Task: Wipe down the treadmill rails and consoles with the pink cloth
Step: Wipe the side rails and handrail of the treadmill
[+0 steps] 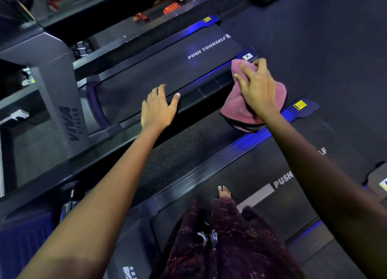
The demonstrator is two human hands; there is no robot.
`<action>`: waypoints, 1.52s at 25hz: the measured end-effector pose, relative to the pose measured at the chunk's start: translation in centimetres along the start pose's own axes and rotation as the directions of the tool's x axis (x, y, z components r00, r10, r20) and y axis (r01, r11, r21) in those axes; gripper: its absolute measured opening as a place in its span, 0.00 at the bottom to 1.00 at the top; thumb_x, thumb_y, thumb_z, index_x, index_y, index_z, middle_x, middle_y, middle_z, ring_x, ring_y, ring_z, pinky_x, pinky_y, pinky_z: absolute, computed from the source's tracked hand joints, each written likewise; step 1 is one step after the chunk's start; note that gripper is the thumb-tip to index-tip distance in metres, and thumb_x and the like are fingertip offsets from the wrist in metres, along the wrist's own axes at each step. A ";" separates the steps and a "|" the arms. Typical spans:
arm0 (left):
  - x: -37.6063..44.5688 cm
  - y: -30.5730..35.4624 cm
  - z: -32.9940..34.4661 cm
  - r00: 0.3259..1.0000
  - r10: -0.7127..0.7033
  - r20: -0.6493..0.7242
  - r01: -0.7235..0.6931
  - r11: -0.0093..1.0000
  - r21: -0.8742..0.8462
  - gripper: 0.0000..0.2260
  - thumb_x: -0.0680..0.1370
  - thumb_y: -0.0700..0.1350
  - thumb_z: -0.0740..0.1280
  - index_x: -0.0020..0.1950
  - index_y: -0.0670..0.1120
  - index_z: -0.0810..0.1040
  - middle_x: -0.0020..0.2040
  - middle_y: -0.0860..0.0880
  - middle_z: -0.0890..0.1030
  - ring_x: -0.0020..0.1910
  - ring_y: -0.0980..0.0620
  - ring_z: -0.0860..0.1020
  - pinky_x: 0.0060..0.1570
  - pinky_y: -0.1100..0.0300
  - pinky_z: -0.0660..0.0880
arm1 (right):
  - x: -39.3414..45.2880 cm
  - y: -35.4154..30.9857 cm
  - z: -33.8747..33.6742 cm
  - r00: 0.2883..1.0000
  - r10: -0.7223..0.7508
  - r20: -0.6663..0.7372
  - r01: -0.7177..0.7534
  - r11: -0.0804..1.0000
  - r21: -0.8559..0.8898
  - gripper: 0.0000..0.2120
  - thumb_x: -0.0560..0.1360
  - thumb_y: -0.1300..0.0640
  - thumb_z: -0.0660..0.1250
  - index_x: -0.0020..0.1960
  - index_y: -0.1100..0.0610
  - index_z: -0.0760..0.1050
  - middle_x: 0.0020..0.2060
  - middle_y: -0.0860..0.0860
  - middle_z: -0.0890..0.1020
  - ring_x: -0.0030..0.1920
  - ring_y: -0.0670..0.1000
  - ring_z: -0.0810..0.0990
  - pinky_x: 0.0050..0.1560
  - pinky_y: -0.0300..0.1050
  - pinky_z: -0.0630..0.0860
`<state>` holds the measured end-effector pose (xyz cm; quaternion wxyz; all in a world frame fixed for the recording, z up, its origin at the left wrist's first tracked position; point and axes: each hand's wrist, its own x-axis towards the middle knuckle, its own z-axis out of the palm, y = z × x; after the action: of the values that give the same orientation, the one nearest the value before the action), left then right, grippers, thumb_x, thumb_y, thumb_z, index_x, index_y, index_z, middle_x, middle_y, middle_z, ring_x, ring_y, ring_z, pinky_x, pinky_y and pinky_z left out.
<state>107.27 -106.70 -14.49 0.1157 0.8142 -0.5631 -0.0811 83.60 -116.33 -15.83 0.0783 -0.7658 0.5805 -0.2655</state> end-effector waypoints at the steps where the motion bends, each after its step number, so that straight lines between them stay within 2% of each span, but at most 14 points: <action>1: 0.0 0.0 0.0 1.000 -0.001 0.005 0.001 1.000 0.004 0.26 0.80 0.58 0.52 0.73 0.44 0.60 0.71 0.44 0.67 0.69 0.44 0.66 0.66 0.47 0.62 | -0.2 -0.2 0.8 0.993 0.101 -0.064 -0.095 0.991 0.093 0.19 0.77 0.47 0.59 0.64 0.53 0.73 0.57 0.59 0.71 0.52 0.61 0.75 0.49 0.55 0.73; 4: 0.0 0.0 0.0 1.000 0.002 0.016 -0.002 1.000 0.012 0.26 0.80 0.58 0.52 0.72 0.44 0.61 0.70 0.44 0.68 0.68 0.45 0.66 0.66 0.46 0.63 | -3.0 -3.6 4.1 0.920 0.330 -0.211 -0.242 0.903 0.356 0.19 0.77 0.49 0.60 0.67 0.53 0.72 0.56 0.60 0.73 0.51 0.60 0.77 0.49 0.51 0.73; 8: 0.0 0.0 0.0 0.999 0.008 0.032 -0.009 1.000 0.024 0.25 0.80 0.58 0.51 0.72 0.44 0.62 0.69 0.44 0.68 0.68 0.44 0.67 0.64 0.47 0.63 | -6.3 -4.6 7.1 0.919 0.262 -0.293 -0.116 0.893 0.435 0.22 0.76 0.50 0.61 0.68 0.57 0.70 0.53 0.61 0.73 0.46 0.58 0.79 0.45 0.49 0.77; 10: 0.0 -0.1 0.0 0.999 0.014 0.037 -0.015 1.000 0.027 0.25 0.80 0.58 0.51 0.71 0.44 0.62 0.69 0.44 0.69 0.67 0.44 0.67 0.63 0.47 0.64 | -4.8 -3.2 7.1 0.853 0.413 -0.319 -0.200 0.823 0.531 0.23 0.77 0.51 0.61 0.69 0.58 0.69 0.51 0.58 0.72 0.44 0.56 0.79 0.44 0.50 0.78; 12: 0.1 0.0 0.0 0.999 0.018 0.039 -0.019 1.000 0.024 0.24 0.80 0.58 0.51 0.71 0.45 0.63 0.68 0.44 0.70 0.66 0.44 0.68 0.62 0.47 0.65 | -3.5 -3.0 7.1 0.764 0.562 -0.317 -0.291 0.739 0.608 0.22 0.77 0.54 0.62 0.70 0.59 0.68 0.51 0.57 0.73 0.46 0.56 0.79 0.45 0.51 0.77; 17: 0.2 -0.1 0.0 0.999 0.019 0.041 -0.019 1.000 0.015 0.23 0.80 0.58 0.51 0.70 0.45 0.65 0.67 0.44 0.71 0.65 0.43 0.69 0.61 0.46 0.65 | -7.1 -6.5 9.8 0.813 0.515 -0.271 -0.227 0.710 0.666 0.24 0.76 0.50 0.60 0.68 0.62 0.69 0.55 0.61 0.75 0.52 0.58 0.79 0.52 0.46 0.73; 20: 0.2 0.0 0.1 0.999 0.026 0.030 -0.027 0.999 0.019 0.24 0.80 0.58 0.51 0.70 0.45 0.65 0.67 0.44 0.71 0.65 0.44 0.69 0.61 0.47 0.65 | -5.3 -4.9 9.3 0.737 0.646 -0.198 -0.339 0.607 0.718 0.23 0.77 0.53 0.61 0.69 0.62 0.68 0.52 0.62 0.74 0.49 0.58 0.78 0.50 0.47 0.73; 22: 0.3 -0.1 0.1 0.999 0.026 0.024 -0.027 0.999 0.017 0.23 0.80 0.58 0.52 0.70 0.45 0.65 0.66 0.44 0.71 0.65 0.44 0.69 0.60 0.47 0.66 | -4.2 -5.1 8.7 0.698 0.670 -0.252 -0.333 0.616 0.714 0.24 0.77 0.50 0.59 0.69 0.61 0.69 0.52 0.61 0.74 0.50 0.57 0.78 0.50 0.46 0.74; 24: 0.3 -0.2 0.2 0.999 0.026 0.023 -0.026 1.000 0.016 0.23 0.80 0.57 0.52 0.69 0.45 0.65 0.66 0.44 0.71 0.64 0.44 0.69 0.60 0.47 0.66 | -5.2 -6.5 8.7 0.746 0.577 -0.332 -0.246 0.703 0.667 0.24 0.76 0.51 0.59 0.68 0.62 0.69 0.53 0.60 0.75 0.51 0.56 0.78 0.51 0.45 0.74; 27: 0.3 -0.1 0.1 0.999 0.025 0.021 -0.025 1.000 0.004 0.23 0.80 0.57 0.52 0.69 0.44 0.66 0.66 0.44 0.72 0.64 0.43 0.69 0.60 0.47 0.66 | -7.4 -6.9 10.0 0.830 0.459 -0.316 -0.181 0.758 0.627 0.22 0.77 0.56 0.62 0.66 0.66 0.69 0.56 0.62 0.75 0.54 0.54 0.75 0.52 0.40 0.71; 30: 0.1 0.1 0.1 1.000 0.026 0.015 -0.026 1.000 0.001 0.23 0.80 0.57 0.52 0.69 0.44 0.66 0.66 0.44 0.72 0.64 0.44 0.69 0.60 0.48 0.66 | -5.7 -4.6 9.2 0.791 0.555 -0.258 -0.257 0.684 0.683 0.18 0.77 0.61 0.62 0.63 0.70 0.68 0.58 0.64 0.73 0.57 0.60 0.74 0.54 0.44 0.68; 32: 0.2 0.0 0.1 1.000 0.024 0.014 -0.024 1.000 0.006 0.23 0.80 0.57 0.52 0.69 0.44 0.66 0.66 0.44 0.72 0.64 0.44 0.70 0.59 0.48 0.66 | -4.7 -4.6 8.4 0.768 0.567 -0.297 -0.259 0.700 0.665 0.17 0.77 0.60 0.62 0.62 0.70 0.68 0.57 0.63 0.74 0.56 0.60 0.75 0.54 0.42 0.68; 35: 0.2 -0.1 0.1 0.999 0.027 0.018 -0.028 1.000 0.007 0.23 0.80 0.57 0.52 0.68 0.44 0.66 0.65 0.44 0.72 0.64 0.44 0.70 0.59 0.48 0.66 | -6.3 -7.0 8.6 0.842 0.360 -0.402 -0.098 0.835 0.542 0.17 0.76 0.57 0.63 0.60 0.66 0.71 0.53 0.63 0.75 0.53 0.55 0.74 0.52 0.44 0.71; 38: 0.1 0.0 0.1 1.000 0.023 0.021 -0.023 1.000 0.000 0.23 0.80 0.57 0.52 0.69 0.44 0.66 0.65 0.44 0.72 0.64 0.44 0.70 0.59 0.48 0.67 | -8.7 -7.0 10.5 0.920 0.223 -0.322 -0.047 0.879 0.475 0.16 0.76 0.54 0.61 0.61 0.59 0.66 0.52 0.64 0.74 0.52 0.53 0.72 0.51 0.46 0.72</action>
<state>107.32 -106.83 -14.64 0.1103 0.8069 -0.5736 -0.0882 93.16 -107.95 -24.43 0.1654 -0.6190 0.5584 -0.5269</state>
